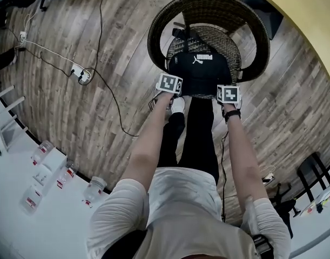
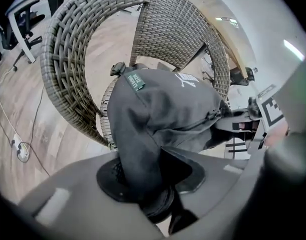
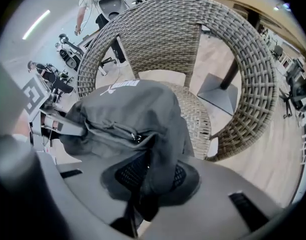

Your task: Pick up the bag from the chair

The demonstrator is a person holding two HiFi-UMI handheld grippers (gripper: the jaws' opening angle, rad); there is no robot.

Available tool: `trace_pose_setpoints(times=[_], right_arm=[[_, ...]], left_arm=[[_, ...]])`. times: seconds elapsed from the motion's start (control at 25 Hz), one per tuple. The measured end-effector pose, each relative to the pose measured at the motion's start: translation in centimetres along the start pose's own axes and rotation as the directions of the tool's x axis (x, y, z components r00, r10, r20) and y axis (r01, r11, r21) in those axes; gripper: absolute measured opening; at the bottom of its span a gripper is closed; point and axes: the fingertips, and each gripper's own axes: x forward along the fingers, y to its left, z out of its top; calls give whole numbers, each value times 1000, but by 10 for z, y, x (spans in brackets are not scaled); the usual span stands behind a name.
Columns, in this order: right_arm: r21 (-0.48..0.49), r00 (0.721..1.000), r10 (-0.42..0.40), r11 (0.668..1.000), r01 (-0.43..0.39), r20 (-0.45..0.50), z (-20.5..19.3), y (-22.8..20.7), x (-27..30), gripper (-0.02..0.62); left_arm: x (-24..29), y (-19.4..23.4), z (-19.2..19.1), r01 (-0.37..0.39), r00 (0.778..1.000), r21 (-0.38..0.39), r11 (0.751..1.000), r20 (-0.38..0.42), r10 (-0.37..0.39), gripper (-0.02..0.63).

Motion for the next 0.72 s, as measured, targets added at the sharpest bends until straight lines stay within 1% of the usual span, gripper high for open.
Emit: trace_pose_setpoints(times=[0.12, 0.28, 0.36, 0.52, 0.72], right_arm=[[1, 1000, -11, 1000, 11, 23, 8, 2, -17, 67], [38, 998, -22, 999, 20, 57, 14, 6, -45, 64], [50, 996, -28, 998, 24, 82, 19, 6, -62, 63], [40, 989, -46, 998, 40, 142, 32, 6, -94, 63], [20, 981, -62, 998, 59, 184, 39, 18, -127, 61]], left_arm=[[-13, -7, 4, -1, 1000, 5, 1000, 19, 1, 130], [-38, -19, 11, -17, 999, 69, 997, 48, 14, 130], [-52, -27, 18, -18, 998, 87, 996, 63, 13, 130], [-78, -42, 31, 4, 995, 85, 996, 96, -13, 129], [-107, -53, 29, 28, 992, 78, 997, 124, -37, 129]])
